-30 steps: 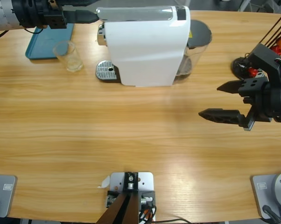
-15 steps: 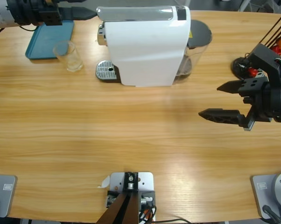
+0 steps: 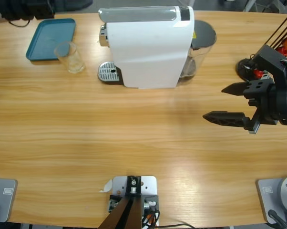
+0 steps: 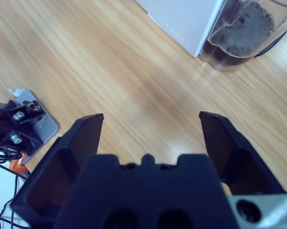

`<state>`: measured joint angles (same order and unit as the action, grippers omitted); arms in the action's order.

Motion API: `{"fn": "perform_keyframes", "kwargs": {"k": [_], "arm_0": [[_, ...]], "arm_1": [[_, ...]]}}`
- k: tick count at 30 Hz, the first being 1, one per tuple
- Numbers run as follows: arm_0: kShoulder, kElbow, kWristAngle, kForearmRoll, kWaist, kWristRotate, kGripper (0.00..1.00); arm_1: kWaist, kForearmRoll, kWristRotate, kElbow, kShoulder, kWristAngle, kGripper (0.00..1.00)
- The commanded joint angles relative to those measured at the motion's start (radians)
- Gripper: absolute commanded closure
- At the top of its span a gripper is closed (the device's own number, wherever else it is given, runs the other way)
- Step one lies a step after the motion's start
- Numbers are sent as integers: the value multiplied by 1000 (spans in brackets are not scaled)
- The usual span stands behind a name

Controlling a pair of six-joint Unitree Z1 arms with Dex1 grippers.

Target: Pour coffee

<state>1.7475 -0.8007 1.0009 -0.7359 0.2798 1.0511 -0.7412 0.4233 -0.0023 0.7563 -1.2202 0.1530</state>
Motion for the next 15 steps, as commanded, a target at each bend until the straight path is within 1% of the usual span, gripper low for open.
{"fn": "perform_keyframes", "kwargs": {"k": [1,6,15], "arm_0": [[15,74,-57,12,-25,4,647],[49,44,-51,8,-16,6,644],[124,20,-50,-31,27,20,644]], "arm_1": [[-10,-6,11,-31,-1,-9,110],[-10,-6,12,-31,-2,-9,110],[-10,-6,11,-31,-2,-9,110]]}}
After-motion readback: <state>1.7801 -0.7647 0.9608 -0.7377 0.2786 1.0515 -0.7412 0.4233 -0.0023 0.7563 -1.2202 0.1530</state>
